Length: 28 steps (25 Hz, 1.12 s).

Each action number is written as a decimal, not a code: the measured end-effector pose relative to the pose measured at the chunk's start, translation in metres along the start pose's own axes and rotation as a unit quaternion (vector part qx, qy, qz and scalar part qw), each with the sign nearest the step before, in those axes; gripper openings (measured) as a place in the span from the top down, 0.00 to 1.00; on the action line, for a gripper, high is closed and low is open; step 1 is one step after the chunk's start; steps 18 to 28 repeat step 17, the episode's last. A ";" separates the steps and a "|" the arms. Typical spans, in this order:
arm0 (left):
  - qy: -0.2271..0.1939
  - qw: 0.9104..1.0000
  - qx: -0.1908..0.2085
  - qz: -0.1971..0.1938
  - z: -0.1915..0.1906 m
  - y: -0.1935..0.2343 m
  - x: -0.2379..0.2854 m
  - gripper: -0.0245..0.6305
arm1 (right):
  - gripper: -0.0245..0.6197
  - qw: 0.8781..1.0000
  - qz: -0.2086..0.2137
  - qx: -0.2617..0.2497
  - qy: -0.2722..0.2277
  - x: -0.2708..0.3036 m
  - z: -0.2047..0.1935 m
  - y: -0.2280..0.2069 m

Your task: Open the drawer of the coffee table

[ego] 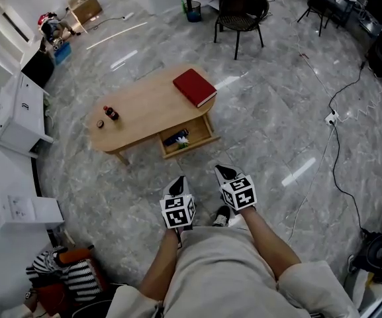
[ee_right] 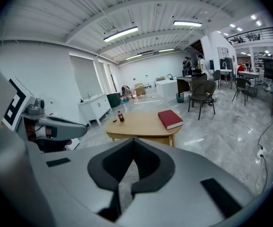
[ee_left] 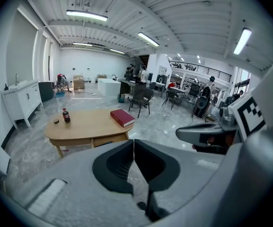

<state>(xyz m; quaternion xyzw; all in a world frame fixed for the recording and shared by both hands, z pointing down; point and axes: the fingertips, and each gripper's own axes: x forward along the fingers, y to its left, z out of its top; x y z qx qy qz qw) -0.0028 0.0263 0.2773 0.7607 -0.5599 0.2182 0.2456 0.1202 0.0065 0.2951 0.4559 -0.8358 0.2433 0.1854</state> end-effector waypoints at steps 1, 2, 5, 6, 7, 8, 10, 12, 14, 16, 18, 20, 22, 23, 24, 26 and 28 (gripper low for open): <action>0.001 1.000 0.000 0.001 -0.001 0.000 0.000 0.94 | 0.94 1.000 -0.001 0.004 0.002 0.000 -0.002 -0.001; 0.002 1.000 -0.001 0.002 -0.002 0.002 -0.001 0.94 | 0.94 1.000 -0.001 0.007 0.005 0.000 -0.004 -0.002; 0.003 1.000 -0.007 0.009 -0.003 0.008 -0.003 0.94 | 0.94 1.000 -0.002 0.016 0.008 0.001 -0.006 -0.004; 0.003 1.000 -0.008 0.011 -0.003 0.009 -0.003 0.94 | 0.94 1.000 -0.002 0.017 0.008 0.002 -0.006 -0.004; 0.003 1.000 -0.009 0.013 -0.003 0.009 -0.003 0.94 | 0.94 1.000 -0.001 0.018 0.007 0.002 -0.006 -0.004; 0.003 1.000 -0.009 0.014 -0.004 0.010 -0.003 0.94 | 0.94 1.000 0.001 0.019 0.005 0.002 -0.006 -0.003; 0.001 1.000 -0.011 0.017 -0.005 0.010 -0.004 0.94 | 0.94 1.000 0.004 0.017 0.004 0.002 -0.006 -0.001; 0.002 1.000 -0.014 0.018 -0.006 0.008 -0.002 0.94 | 0.94 1.000 0.003 0.014 0.005 -0.001 -0.008 -0.005; 0.005 1.000 -0.017 0.016 -0.009 0.002 0.000 0.94 | 0.94 1.000 0.000 0.016 0.009 -0.005 -0.012 -0.009; 0.009 1.000 -0.020 0.013 -0.013 -0.003 0.002 0.94 | 0.94 1.000 -0.002 0.025 0.011 -0.007 -0.017 -0.009; 0.011 1.000 -0.021 0.012 -0.015 -0.006 0.003 0.94 | 0.94 0.999 -0.002 0.030 0.012 -0.007 -0.020 -0.008; 0.011 1.000 -0.021 0.012 -0.015 -0.006 0.003 0.94 | 0.94 0.999 -0.002 0.030 0.012 -0.007 -0.020 -0.008; 0.011 1.000 -0.021 0.012 -0.015 -0.006 0.003 0.94 | 0.94 0.999 -0.002 0.030 0.012 -0.007 -0.020 -0.008; 0.011 1.000 -0.021 0.012 -0.015 -0.006 0.003 0.94 | 0.94 0.999 -0.002 0.030 0.012 -0.007 -0.020 -0.008; 0.011 1.000 -0.021 0.012 -0.015 -0.006 0.003 0.94 | 0.94 0.999 -0.002 0.030 0.012 -0.007 -0.020 -0.008; 0.011 1.000 -0.021 0.012 -0.015 -0.006 0.003 0.94 | 0.94 0.999 -0.002 0.030 0.012 -0.007 -0.020 -0.008; 0.011 1.000 -0.021 0.012 -0.015 -0.006 0.003 0.94 | 0.94 0.999 -0.002 0.030 0.012 -0.007 -0.020 -0.008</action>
